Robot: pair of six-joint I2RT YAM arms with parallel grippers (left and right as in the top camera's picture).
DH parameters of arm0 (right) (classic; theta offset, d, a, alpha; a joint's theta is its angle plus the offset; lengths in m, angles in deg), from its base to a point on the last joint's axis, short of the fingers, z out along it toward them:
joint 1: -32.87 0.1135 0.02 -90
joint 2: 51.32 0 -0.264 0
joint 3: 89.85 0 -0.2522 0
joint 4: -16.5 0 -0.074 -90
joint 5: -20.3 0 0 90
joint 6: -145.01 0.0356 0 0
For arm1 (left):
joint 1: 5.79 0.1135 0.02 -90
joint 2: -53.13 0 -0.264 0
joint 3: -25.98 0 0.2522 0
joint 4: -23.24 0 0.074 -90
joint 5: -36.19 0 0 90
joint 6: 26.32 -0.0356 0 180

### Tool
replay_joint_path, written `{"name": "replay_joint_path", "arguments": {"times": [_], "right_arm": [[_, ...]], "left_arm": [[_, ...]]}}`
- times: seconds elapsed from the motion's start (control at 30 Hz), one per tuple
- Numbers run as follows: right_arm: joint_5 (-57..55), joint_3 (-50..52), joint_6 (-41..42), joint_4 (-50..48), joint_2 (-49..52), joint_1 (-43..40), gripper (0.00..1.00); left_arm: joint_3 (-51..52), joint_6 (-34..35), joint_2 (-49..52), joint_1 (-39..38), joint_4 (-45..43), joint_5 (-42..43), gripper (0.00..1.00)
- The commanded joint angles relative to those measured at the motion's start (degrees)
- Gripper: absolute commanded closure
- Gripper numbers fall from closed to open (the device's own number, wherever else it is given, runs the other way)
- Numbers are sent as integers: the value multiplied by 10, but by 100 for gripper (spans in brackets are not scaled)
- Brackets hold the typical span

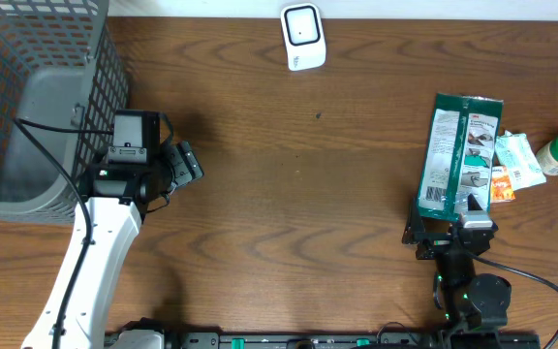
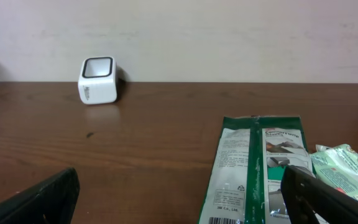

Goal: Scan the item barcode

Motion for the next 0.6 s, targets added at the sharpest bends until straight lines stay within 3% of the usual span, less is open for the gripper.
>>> {"name": "replay_joint_path", "arguments": {"times": [0.0, 0.37, 0.57], "right_arm": [[-1, 1, -5, 2, -4, -5, 1], [-1, 1, -5, 2, -4, -5, 1], [-1, 1, -5, 2, -4, -5, 1]], "left_arm": [[4, -1, -55, 2, 2, -5, 15], [4, -4, -348, 2, 2, -9, 15], [6, -5, -477, 2, 3, -90, 15]]}}
